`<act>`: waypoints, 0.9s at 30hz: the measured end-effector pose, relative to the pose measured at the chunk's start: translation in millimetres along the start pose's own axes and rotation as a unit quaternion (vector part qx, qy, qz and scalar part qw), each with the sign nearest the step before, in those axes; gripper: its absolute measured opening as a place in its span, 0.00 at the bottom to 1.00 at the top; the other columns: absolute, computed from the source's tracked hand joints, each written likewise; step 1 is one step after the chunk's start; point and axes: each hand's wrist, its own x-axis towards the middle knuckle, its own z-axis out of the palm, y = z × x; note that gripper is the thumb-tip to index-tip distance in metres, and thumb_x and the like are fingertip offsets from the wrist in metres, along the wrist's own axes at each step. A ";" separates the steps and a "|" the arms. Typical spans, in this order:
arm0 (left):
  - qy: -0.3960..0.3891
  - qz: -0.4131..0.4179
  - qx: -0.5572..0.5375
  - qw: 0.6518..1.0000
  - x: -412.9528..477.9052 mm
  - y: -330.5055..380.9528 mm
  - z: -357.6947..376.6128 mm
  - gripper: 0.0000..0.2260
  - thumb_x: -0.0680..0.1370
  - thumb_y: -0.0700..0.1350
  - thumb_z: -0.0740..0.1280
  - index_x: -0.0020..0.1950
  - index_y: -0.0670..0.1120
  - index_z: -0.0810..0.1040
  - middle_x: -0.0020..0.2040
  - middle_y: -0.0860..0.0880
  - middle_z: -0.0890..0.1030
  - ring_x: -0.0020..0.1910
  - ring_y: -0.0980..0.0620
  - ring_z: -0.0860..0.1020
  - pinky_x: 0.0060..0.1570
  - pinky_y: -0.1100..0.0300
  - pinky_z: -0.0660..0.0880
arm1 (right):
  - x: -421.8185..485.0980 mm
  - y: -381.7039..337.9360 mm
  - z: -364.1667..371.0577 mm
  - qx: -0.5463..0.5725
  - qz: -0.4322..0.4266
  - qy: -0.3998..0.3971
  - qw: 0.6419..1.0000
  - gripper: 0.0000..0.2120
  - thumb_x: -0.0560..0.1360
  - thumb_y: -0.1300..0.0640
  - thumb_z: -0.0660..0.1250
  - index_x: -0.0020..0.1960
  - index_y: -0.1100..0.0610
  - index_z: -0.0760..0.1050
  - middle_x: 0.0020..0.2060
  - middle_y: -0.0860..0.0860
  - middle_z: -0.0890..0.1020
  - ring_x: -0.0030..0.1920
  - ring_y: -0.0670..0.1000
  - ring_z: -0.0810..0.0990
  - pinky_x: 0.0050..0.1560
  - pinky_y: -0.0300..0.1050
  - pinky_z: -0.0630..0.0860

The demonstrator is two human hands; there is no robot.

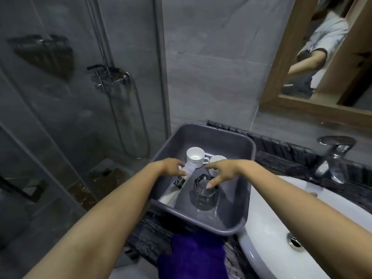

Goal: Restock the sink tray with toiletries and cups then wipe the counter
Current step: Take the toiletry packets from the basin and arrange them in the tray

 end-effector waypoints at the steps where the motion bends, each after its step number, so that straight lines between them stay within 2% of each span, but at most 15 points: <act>1: -0.004 -0.013 -0.006 1.000 3.2 -1.8 5.1 0.27 0.76 0.56 0.63 0.72 0.45 0.65 0.70 0.45 0.70 0.68 0.46 0.69 0.66 0.57 0.63 | 2.0 0.1 5.2 0.002 -0.015 -0.002 1.000 0.43 0.68 0.39 0.70 0.76 0.52 0.55 0.75 0.51 0.61 0.74 0.53 0.61 0.74 0.49 0.58; 6: -0.018 -0.078 -0.057 0.995 16.8 -11.8 27.7 0.32 0.73 0.53 0.68 0.73 0.45 0.61 0.72 0.44 0.68 0.68 0.45 0.68 0.66 0.57 0.65 | 15.1 -0.4 25.4 0.008 -0.086 0.006 0.996 0.44 0.67 0.45 0.74 0.74 0.55 0.56 0.72 0.53 0.66 0.71 0.54 0.66 0.71 0.46 0.63; 9: -0.016 -0.100 -0.062 0.993 25.9 -15.7 38.0 0.36 0.71 0.52 0.71 0.73 0.44 0.59 0.71 0.43 0.68 0.67 0.45 0.70 0.65 0.56 0.67 | 21.4 2.4 33.3 -0.017 -0.105 0.030 0.994 0.46 0.66 0.45 0.75 0.75 0.56 0.55 0.71 0.55 0.65 0.70 0.55 0.65 0.71 0.49 0.64; 12: 0.016 -0.121 -0.036 0.992 33.9 -15.2 46.6 0.37 0.68 0.52 0.74 0.72 0.43 0.61 0.67 0.40 0.69 0.63 0.42 0.72 0.61 0.54 0.70 | 25.7 6.6 43.6 0.002 -0.116 0.039 0.993 0.47 0.65 0.46 0.76 0.74 0.56 0.54 0.69 0.55 0.65 0.69 0.56 0.66 0.69 0.52 0.66; 15: 0.043 -0.167 -0.037 0.984 40.4 -11.5 52.2 0.37 0.66 0.50 0.76 0.69 0.42 0.62 0.66 0.38 0.65 0.62 0.39 0.72 0.62 0.51 0.70 | 28.0 11.7 50.8 0.031 -0.129 0.061 0.989 0.45 0.64 0.49 0.77 0.73 0.55 0.57 0.67 0.55 0.66 0.67 0.56 0.68 0.68 0.52 0.67; 18: 0.066 -0.204 -0.029 0.976 44.5 -6.8 57.3 0.37 0.65 0.49 0.77 0.66 0.38 0.63 0.66 0.37 0.66 0.63 0.38 0.72 0.61 0.51 0.71 | 30.4 16.8 54.6 0.066 -0.137 0.080 0.985 0.44 0.63 0.49 0.78 0.71 0.54 0.59 0.66 0.54 0.67 0.66 0.54 0.69 0.68 0.49 0.67; 22: 0.071 -0.223 -0.036 0.972 47.8 -5.1 60.6 0.32 0.66 0.44 0.76 0.63 0.37 0.65 0.63 0.38 0.73 0.59 0.39 0.75 0.53 0.53 0.74 | 32.5 19.5 57.3 0.095 -0.141 0.097 0.981 0.45 0.61 0.49 0.78 0.71 0.54 0.59 0.66 0.53 0.68 0.65 0.52 0.69 0.66 0.44 0.67; 27: 0.057 -0.222 -0.067 0.971 47.2 -7.6 58.1 0.21 0.66 0.44 0.75 0.54 0.38 0.74 0.57 0.40 0.79 0.53 0.42 0.78 0.47 0.55 0.74 | 34.1 22.4 60.2 0.104 -0.139 0.072 0.982 0.47 0.60 0.52 0.80 0.72 0.54 0.57 0.68 0.53 0.66 0.67 0.53 0.68 0.68 0.50 0.67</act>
